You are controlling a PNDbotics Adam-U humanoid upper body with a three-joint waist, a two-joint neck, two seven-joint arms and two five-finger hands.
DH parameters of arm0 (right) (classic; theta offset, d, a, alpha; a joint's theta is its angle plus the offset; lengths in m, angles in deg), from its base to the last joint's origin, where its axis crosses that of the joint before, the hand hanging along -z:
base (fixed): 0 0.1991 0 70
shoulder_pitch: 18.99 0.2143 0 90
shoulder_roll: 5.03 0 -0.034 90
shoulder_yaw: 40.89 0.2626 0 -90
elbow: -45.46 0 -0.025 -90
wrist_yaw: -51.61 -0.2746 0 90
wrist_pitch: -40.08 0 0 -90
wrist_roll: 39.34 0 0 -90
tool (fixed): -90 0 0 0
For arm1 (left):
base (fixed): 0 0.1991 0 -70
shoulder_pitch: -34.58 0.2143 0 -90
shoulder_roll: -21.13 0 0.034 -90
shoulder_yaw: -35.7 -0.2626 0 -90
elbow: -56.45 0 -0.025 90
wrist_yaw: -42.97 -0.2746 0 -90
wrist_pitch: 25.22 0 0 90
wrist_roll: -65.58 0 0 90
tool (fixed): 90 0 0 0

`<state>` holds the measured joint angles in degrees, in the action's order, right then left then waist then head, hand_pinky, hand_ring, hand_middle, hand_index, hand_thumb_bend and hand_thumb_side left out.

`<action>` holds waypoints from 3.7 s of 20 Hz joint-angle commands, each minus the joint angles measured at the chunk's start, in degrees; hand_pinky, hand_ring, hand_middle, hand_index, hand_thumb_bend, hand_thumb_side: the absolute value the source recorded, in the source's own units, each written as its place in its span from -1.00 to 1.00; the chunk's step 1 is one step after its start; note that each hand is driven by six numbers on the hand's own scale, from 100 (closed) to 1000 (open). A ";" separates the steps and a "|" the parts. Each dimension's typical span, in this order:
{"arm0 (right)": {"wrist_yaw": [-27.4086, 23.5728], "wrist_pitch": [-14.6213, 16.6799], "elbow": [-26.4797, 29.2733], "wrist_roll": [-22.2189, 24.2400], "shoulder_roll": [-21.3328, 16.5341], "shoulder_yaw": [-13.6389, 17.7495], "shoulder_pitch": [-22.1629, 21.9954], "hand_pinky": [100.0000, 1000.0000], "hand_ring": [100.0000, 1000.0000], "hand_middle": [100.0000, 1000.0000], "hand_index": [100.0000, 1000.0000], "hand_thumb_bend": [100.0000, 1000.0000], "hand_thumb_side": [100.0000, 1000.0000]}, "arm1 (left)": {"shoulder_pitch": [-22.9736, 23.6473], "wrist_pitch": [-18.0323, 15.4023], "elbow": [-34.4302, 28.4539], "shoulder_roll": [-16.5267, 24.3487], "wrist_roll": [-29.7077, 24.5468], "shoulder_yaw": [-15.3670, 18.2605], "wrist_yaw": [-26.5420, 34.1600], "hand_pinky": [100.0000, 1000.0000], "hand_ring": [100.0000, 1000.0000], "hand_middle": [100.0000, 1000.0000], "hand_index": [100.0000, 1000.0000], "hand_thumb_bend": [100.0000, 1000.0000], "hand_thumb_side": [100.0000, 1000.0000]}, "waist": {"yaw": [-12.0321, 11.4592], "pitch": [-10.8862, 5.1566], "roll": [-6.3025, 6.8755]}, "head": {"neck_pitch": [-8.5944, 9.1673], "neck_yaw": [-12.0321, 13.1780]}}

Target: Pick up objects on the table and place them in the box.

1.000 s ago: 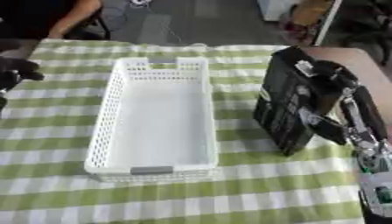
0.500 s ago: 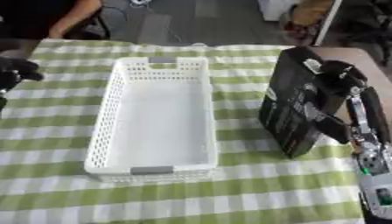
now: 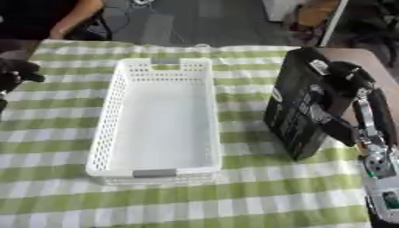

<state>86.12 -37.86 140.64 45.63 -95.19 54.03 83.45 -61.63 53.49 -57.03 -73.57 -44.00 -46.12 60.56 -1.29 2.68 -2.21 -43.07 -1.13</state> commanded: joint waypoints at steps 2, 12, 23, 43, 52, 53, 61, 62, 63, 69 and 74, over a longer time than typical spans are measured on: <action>-0.72 -0.03 2.73 -1.29 -0.88 0.53 1.33 -0.45 0.07 0.61 0.55 -1.00 -1.00 | -0.37 0.10 -1.11 0.25 -0.06 0.16 -0.13 0.26 0.26 0.58 0.30 -0.20 0.65 | -0.04 -0.45 0.09 | 0.53 -0.39; -3.15 -1.54 8.37 -2.51 -0.73 0.06 3.39 -0.50 0.03 0.60 0.53 -1.00 -1.00 | -0.30 0.20 -1.11 0.25 -0.13 0.11 -0.12 0.26 0.26 0.58 0.30 -0.20 0.65 | -0.15 -0.54 0.02 | 0.50 -0.44; -3.62 -0.30 8.20 -0.43 -1.71 -3.18 8.81 -0.52 0.00 0.59 0.49 -1.00 -1.00 | -0.29 0.35 -1.11 0.31 -0.36 -0.13 0.03 0.26 0.26 0.58 0.30 -0.20 0.65 | -0.45 -0.76 -0.05 | 0.30 -0.68; -1.99 7.72 -6.75 5.81 1.63 -11.22 23.54 -0.47 0.02 0.59 0.45 -1.00 -1.00 | -0.46 0.66 -1.11 0.26 -1.06 -0.64 0.25 0.27 0.26 0.59 0.29 -0.21 0.66 | -1.75 -0.56 -0.25 | 0.18 -1.27; -0.49 10.63 -11.87 7.20 4.98 -13.18 27.80 -0.46 0.02 0.59 0.44 -1.00 -1.00 | -0.44 0.77 -1.11 0.18 -1.26 -0.75 0.34 0.27 0.26 0.59 0.29 -0.21 0.66 | -1.98 -0.52 -0.14 | 0.22 -1.77; -0.44 10.84 -12.05 7.29 5.20 -13.30 28.10 -0.47 0.02 0.59 0.44 -1.00 -1.00 | -0.44 0.79 -1.11 0.18 -1.28 -0.75 0.36 0.27 0.26 0.59 0.29 -0.21 0.66 | -1.98 -0.52 -0.13 | 0.21 -1.80; -0.25 12.13 -13.06 8.31 7.77 -15.03 31.73 -0.48 0.01 0.58 0.42 -1.00 -1.00 | -0.39 1.07 -1.11 0.09 -1.55 -0.98 0.44 0.27 0.26 0.59 0.29 -0.22 0.67 | -2.18 -0.58 -0.12 | 0.23 -2.37; -0.22 12.43 -13.39 8.64 8.18 -15.44 32.11 -0.47 0.01 0.58 0.42 -1.00 -1.00 | -0.40 1.09 -1.11 0.08 -1.60 -1.02 0.46 0.27 0.26 0.59 0.29 -0.22 0.67 | -2.23 -0.59 -0.12 | 0.23 -2.51; -0.08 12.70 -13.81 8.94 8.52 -15.75 32.45 -0.47 0.01 0.58 0.42 -1.00 -1.00 | -0.42 1.11 -1.11 0.07 -1.64 -1.06 0.49 0.27 0.26 0.59 0.29 -0.22 0.67 | -2.26 -0.59 -0.11 | 0.23 -2.61; 1.49 15.01 -17.12 10.41 10.77 -17.68 33.98 -0.45 0.03 0.59 0.42 -1.00 -1.00 | -0.48 1.20 -1.11 -0.02 -1.90 -1.24 0.68 0.27 0.26 0.59 0.29 -0.22 0.67 | -2.46 -0.56 -0.03 | 0.33 -2.98; 3.01 16.43 -20.06 11.27 12.58 -18.37 34.52 -0.42 0.07 0.60 0.44 -1.00 -1.00 | -0.59 1.26 -1.11 -0.14 -2.13 -1.40 0.87 0.27 0.26 0.59 0.29 -0.22 0.67 | -2.72 -0.54 0.13 | 0.34 -3.24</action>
<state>88.72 -21.95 120.52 56.83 -82.76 35.66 116.15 -61.61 54.82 -57.03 -74.06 -45.91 -47.42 61.06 -3.98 2.66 -2.53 -43.07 -3.64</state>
